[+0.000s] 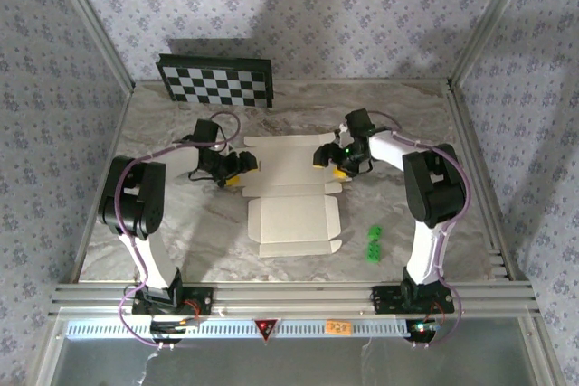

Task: Fold the paper box

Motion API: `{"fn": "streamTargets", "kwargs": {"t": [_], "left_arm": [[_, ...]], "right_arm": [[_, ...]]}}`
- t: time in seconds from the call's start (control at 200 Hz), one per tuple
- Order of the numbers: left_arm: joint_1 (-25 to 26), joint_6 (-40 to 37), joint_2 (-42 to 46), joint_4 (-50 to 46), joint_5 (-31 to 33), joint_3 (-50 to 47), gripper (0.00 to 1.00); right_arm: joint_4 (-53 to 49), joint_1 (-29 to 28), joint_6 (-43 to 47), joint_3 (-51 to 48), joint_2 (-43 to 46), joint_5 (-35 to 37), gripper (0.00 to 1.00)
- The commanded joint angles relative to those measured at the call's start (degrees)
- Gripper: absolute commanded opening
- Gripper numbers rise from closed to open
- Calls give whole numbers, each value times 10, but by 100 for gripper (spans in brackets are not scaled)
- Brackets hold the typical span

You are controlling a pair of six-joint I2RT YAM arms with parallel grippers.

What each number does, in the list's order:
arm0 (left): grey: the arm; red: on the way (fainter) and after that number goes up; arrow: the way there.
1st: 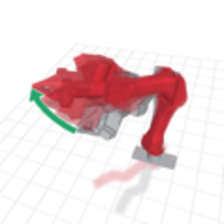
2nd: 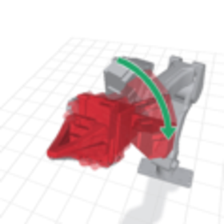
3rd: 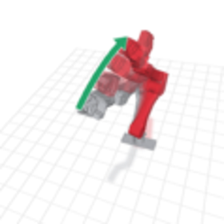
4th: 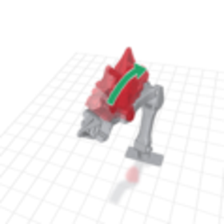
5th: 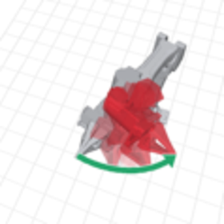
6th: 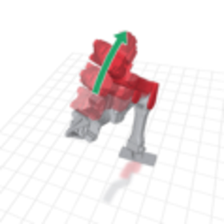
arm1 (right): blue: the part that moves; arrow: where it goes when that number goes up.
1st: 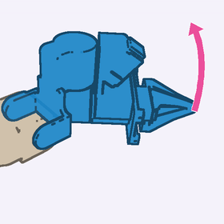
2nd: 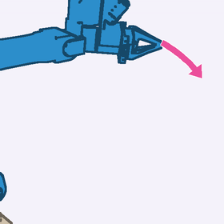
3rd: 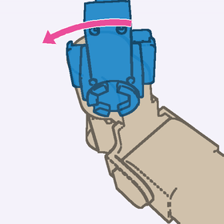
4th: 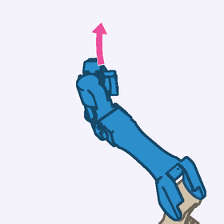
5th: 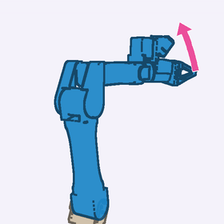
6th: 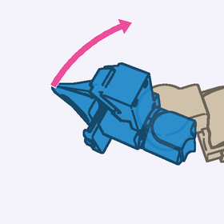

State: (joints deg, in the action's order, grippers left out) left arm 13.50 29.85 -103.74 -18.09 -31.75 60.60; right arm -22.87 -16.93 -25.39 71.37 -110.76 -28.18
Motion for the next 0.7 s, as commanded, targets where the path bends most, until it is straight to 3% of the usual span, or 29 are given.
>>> {"fn": "streamTargets", "kwargs": {"t": [0.0,0.255,0.505,0.695], "left_arm": [[-8,-7,16,-26,13,15,80],[-8,-22,91,-50,59,21,80],[4,33,194,16,50,-87,80],[23,74,215,50,63,-137,80]], "right_arm": [[-30,6,10,21,14,43,78],[-50,-30,12,60,48,16,77],[-41,-95,-1,58,42,-57,74],[-24,-120,0,38,23,-75,71]]}}
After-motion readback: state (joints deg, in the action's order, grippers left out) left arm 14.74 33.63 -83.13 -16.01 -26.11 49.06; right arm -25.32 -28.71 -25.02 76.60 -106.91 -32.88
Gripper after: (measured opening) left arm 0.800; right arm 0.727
